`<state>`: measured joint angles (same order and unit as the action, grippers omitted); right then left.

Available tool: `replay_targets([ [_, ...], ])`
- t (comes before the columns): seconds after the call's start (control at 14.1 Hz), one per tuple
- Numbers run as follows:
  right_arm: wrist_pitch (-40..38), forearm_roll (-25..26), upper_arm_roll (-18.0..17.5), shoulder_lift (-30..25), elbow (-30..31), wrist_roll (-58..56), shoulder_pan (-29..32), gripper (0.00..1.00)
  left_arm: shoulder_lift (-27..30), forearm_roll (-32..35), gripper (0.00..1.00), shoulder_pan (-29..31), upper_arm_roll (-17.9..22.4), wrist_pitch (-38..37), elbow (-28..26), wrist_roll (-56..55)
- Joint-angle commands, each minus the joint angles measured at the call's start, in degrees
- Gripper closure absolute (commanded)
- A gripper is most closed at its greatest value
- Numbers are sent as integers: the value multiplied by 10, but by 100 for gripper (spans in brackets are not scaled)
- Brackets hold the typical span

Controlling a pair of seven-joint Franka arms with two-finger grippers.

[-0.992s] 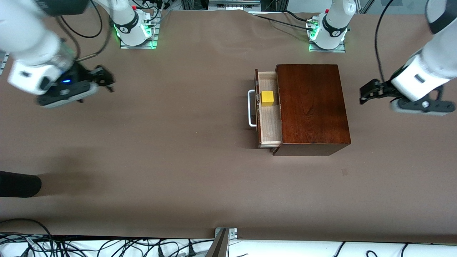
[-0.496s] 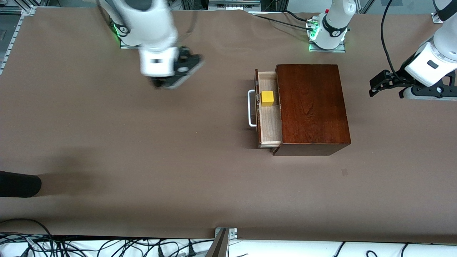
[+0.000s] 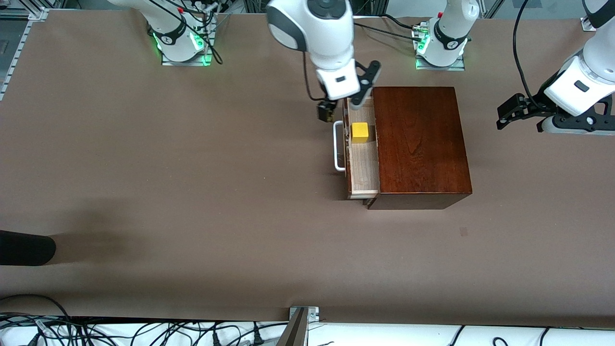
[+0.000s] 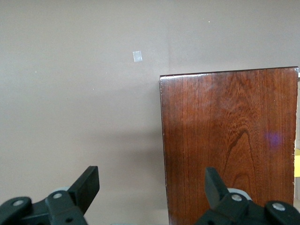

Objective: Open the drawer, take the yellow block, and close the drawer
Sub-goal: 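Move the right gripper over the yellow cube in the drawer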

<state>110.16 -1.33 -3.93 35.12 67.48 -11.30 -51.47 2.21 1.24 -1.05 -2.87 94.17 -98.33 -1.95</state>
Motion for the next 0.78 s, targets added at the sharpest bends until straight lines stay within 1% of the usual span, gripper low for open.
replay_targets([
  [0.0,27,30,7,49,-53,-88,-25,0,10,-12,0,3,0,-3,-4,14],
  [0.07,36,49,7,59,-55,-95,-29,0,10,-12,0,3,0,-3,-4,14],
  [0.14,48,58,7,65,-55,-101,-33,0,10,-12,0,3,0,-3,-4,14],
  [0.42,54,59,6,83,-55,-116,-43,0,10,-12,0,3,0,-3,-4,16],
  [0.64,73,59,7,113,-55,-126,-48,0,6,-12,0,3,-1,-3,-1,18],
  [0.71,80,59,7,124,-67,-125,-48,0,5,-12,0,3,-1,-3,0,18],
])
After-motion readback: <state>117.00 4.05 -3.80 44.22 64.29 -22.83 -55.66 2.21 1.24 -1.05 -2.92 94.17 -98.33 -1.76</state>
